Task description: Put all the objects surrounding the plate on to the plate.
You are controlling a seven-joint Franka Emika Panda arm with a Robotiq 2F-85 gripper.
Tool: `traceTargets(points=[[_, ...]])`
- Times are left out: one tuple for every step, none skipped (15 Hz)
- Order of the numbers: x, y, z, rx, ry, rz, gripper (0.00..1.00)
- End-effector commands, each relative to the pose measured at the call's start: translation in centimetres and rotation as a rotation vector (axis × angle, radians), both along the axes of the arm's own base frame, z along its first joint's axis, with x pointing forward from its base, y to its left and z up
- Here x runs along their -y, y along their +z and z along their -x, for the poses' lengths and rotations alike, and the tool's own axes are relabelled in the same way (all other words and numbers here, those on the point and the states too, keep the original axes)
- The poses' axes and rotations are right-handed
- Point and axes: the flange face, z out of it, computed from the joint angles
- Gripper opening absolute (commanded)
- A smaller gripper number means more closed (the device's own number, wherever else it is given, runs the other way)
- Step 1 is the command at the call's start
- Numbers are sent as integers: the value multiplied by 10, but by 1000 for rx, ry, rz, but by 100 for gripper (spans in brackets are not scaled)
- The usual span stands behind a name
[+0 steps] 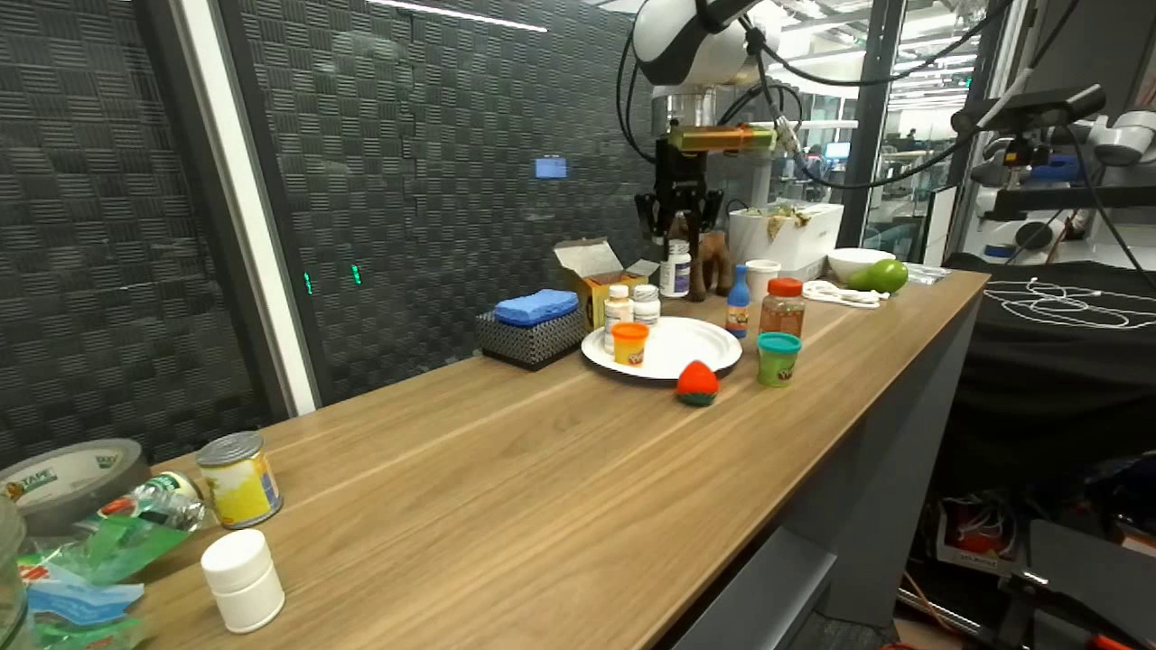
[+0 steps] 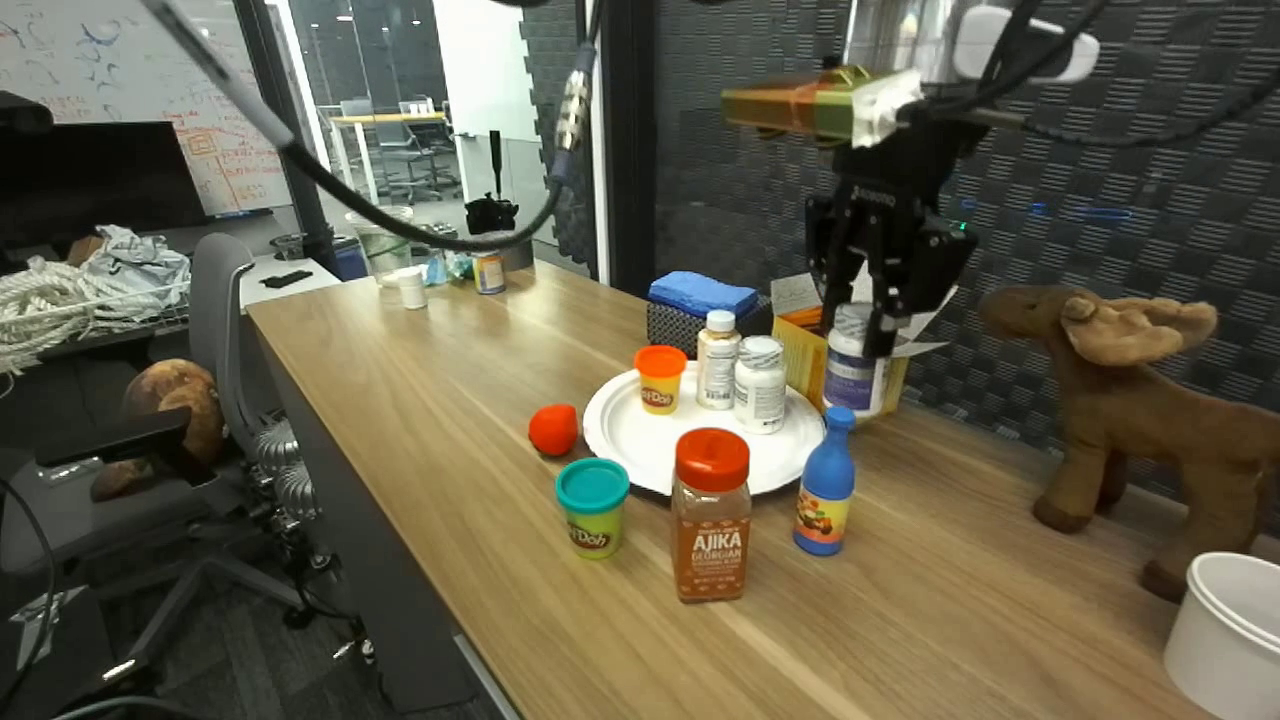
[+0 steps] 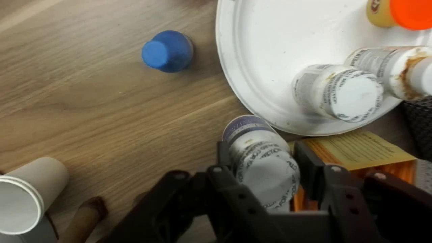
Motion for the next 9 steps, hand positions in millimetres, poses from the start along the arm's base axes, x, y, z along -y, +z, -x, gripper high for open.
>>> traceTargets(points=[[-46,31,19,22,-1,-4,26],[-57,29,21,18,0,-14,26],[-66,27,23,13,3,-20,26],[-72,21,26,3,0,-18,26],[-78,15,28,-3,-5,-20,26],[-79,8,30,-8,-15,-16,26],[-79,9,31,4,-26,-15,26],[-79,9,33,7,-36,-14,26],[-77,8,34,14,-45,-10,26]])
